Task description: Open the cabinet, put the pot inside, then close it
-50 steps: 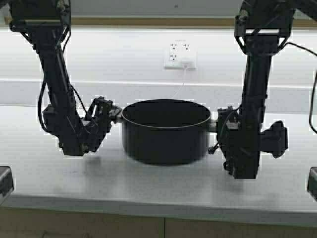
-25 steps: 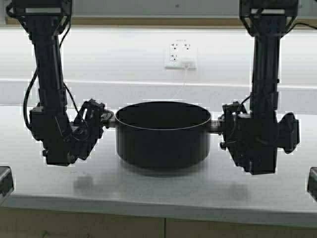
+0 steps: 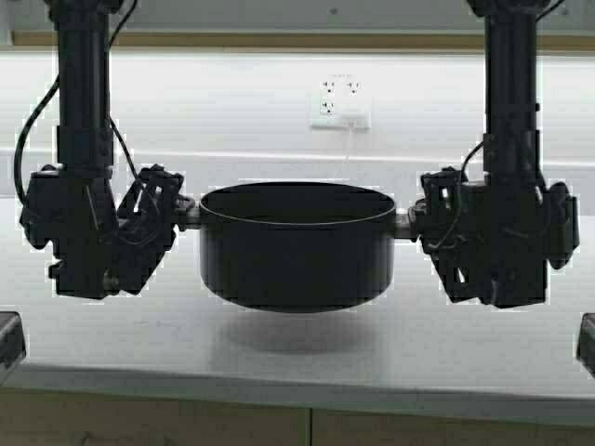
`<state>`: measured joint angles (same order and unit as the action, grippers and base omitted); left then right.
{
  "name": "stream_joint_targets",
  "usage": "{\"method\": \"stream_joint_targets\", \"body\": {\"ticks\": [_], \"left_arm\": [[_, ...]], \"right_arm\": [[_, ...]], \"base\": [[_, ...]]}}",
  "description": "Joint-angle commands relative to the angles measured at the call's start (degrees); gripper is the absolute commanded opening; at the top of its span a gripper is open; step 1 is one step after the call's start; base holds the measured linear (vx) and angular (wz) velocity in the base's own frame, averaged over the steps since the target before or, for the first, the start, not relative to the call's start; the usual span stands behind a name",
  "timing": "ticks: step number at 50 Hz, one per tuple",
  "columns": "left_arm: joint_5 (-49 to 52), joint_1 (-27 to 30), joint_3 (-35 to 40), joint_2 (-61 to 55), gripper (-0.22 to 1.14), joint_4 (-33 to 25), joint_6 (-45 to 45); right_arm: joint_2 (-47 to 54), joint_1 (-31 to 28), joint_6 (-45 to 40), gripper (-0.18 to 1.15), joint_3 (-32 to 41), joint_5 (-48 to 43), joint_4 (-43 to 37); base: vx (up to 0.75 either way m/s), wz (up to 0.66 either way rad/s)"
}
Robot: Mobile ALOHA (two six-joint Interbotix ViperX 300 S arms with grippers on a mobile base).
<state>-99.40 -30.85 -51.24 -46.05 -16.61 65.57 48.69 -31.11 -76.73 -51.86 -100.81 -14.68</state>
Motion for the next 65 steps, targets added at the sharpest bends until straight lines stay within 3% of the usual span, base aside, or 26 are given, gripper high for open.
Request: {"method": "stream_joint_targets", "body": {"ticks": [1,14,34,65], "left_arm": [[-1.76,-7.38,-4.83,7.03,0.02,-1.23,-3.34],[-2.02,-9.93,-10.9,16.7,0.02,-1.58,-3.6],[-1.41,-10.11,-19.34,31.9,0.02,-1.23,-8.88],[4.92,-11.87,-21.18,46.14,0.04,-1.32,-9.4]], "right_arm": [[-7.03,-6.15,1.85,0.08,-5.8,-1.85,-0.35],[-17.49,-9.32,2.37,0.08,-13.97,-2.2,-1.76],[-28.04,-12.04,4.92,0.08,-17.67,-1.93,-3.43],[-43.59,-15.64,6.06,0.08,-19.6,5.54,-5.71]], "base": [[0.0,0.0],[0.0,0.0],[0.0,0.0],[0.0,0.0]]}}
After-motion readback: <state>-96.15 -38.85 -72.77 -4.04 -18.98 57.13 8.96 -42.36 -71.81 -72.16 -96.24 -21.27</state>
